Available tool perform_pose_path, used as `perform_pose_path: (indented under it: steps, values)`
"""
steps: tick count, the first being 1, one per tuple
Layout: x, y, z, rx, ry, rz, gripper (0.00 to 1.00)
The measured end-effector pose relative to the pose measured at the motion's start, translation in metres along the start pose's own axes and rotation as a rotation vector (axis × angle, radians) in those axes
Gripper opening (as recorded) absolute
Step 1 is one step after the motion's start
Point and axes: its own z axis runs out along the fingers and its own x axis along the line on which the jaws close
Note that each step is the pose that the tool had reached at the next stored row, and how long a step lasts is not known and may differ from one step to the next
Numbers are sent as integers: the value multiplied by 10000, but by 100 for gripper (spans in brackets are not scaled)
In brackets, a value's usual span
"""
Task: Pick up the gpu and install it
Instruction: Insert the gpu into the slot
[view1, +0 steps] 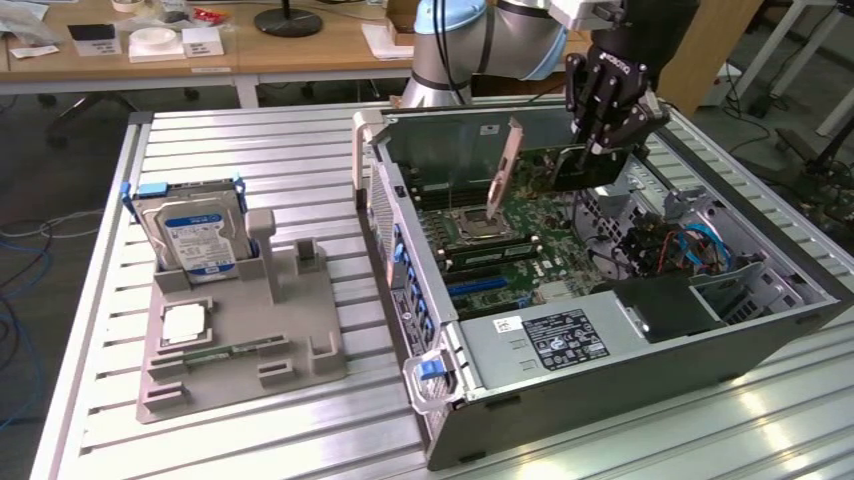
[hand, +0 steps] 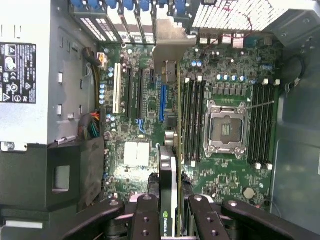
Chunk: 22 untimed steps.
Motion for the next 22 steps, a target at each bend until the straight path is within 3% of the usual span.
perform_pose_path:
  steps: [20, 21, 22]
  values:
    - [-1, 5, 63, -1, 4, 0, 27]
    - [0, 4, 65, 1, -27, -1, 27]
    - [-1, 4, 65, 5, -103, -2, 27]
